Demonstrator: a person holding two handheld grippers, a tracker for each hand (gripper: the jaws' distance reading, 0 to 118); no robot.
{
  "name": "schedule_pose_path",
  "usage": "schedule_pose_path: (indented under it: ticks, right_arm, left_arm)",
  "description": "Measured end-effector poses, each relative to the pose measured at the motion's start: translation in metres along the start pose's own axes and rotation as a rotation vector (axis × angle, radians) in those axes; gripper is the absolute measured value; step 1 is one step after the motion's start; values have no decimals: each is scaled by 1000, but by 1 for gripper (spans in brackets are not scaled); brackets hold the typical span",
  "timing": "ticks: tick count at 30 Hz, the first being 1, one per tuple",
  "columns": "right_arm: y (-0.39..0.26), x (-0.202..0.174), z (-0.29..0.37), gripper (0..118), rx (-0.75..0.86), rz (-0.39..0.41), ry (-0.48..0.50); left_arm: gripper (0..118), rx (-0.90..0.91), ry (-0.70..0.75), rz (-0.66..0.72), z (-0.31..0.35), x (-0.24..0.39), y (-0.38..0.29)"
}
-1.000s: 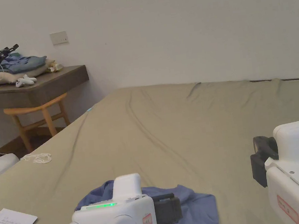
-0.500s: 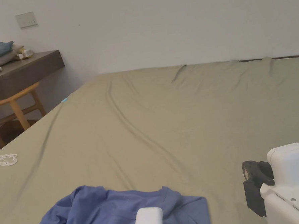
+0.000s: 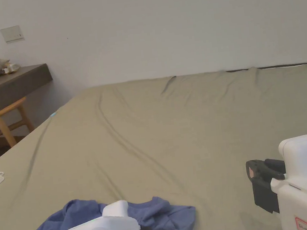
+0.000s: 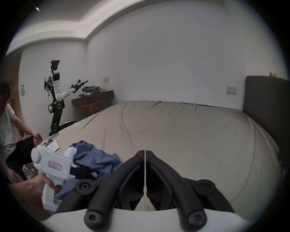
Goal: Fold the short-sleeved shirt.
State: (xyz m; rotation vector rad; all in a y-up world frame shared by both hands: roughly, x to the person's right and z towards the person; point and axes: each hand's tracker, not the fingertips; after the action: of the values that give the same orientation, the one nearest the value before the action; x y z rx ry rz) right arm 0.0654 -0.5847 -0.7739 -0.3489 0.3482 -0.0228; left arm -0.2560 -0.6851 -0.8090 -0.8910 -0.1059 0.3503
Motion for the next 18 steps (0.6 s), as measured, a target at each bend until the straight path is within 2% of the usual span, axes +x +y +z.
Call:
schedule_pose_path:
  ticks: [2, 3, 5, 6, 8, 10, 13, 15, 18]
  right_arm:
    - [5, 10, 12, 4, 13, -52, -20]
    - [8, 17, 21, 4, 34, -95, -20]
    - [11, 28, 37, 4, 63, -141, -46]
    - [11, 32, 44, 4, 67, -124, -61]
    - [13, 40, 56, 4, 75, -64, -110]
    - [15, 48, 66, 4, 87, -90, -133]
    - [18, 67, 84, 4, 97, -161, -103]
    - [20, 76, 106, 4, 126, -170, -155]
    - [23, 97, 147, 4, 161, -158, -225]
  left_arm:
    - [1, 31, -139, 45, 14, 10, 16]
    - [1, 28, -180, 13, 16, 20, 20]
    - [1, 26, -40, -177, 14, 39, 18]
    - [1, 17, 20, -200, 12, 45, 19]
    - [1, -27, -52, -76, 18, 40, 17]
    - [1, -20, -121, 12, 28, 49, 19]
    - [1, -27, -148, -129, 38, 90, 25]
    - [1, -64, -200, -129, 37, 126, 33]
    - [1, -86, -358, -144, 35, 187, 45]
